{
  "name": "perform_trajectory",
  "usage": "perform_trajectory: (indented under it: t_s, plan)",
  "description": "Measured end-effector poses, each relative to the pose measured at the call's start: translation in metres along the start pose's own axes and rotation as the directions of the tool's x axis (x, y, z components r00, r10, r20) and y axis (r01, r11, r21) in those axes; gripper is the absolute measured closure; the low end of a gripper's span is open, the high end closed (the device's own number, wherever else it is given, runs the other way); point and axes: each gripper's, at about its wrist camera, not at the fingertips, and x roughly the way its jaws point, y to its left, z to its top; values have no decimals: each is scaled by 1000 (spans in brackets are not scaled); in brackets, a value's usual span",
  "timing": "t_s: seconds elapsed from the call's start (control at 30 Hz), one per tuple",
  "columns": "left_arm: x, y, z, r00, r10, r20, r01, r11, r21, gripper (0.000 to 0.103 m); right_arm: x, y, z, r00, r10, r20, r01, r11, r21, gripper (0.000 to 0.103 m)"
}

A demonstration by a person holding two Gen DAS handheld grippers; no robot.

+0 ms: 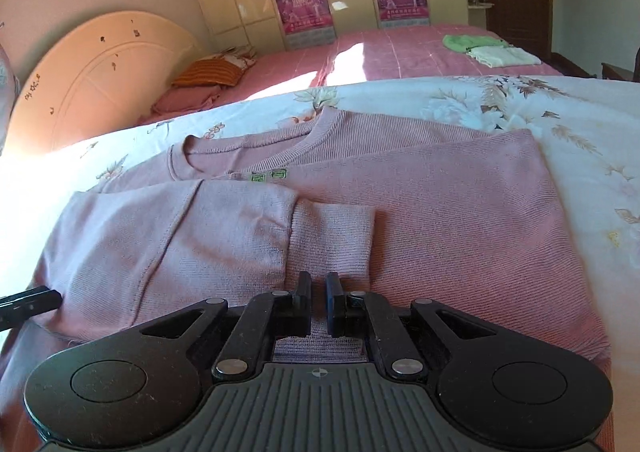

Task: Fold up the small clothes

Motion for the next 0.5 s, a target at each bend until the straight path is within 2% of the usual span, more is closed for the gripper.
perform_trajectory:
  t_s: [0.07, 0.1, 0.17, 0.33, 0.37, 0.4, 0.43, 0.47, 0.5]
  plan:
    - [-9, -1, 0, 999, 12, 31, -12, 1000, 2, 47, -15, 1, 1, 997, 24, 70, -23, 1000, -14, 98]
    - [-8, -5, 3, 999, 9, 37, -9, 1000, 4, 47, -17, 2, 2, 995, 39, 86, -38, 999, -19, 98]
    - [0, -20, 12, 999, -19, 49, 18, 999, 27, 47, -10, 9, 5, 994, 70, 88, -69, 997, -15, 98]
    - [30, -81, 38, 991, -96, 89, 81, 985, 155, 47, 25, 46, 14, 988, 138, 65, -135, 990, -48, 98]
    - [39, -89, 39, 993, -91, 77, 76, 981, 177, 46, 33, 50, 14, 989, 139, 48, -137, 989, -49, 98]
    - [57, -95, 38, 1000, -12, 28, 6, 977, 213, 47, 43, 53, 13, 992, 121, 19, -120, 991, -55, 98]
    - [72, -93, 35, 998, 66, -16, -61, 971, 229, 47, 49, 53, 11, 994, 106, 7, -105, 992, -69, 98]
    - [76, -84, 33, 998, 57, -21, -51, 977, 208, 43, 49, 51, 12, 993, 113, 12, -112, 991, -75, 98]
    - [74, -67, 30, 1000, 11, 0, -10, 986, 167, 41, 48, 49, 13, 993, 115, 10, -114, 990, -78, 98]
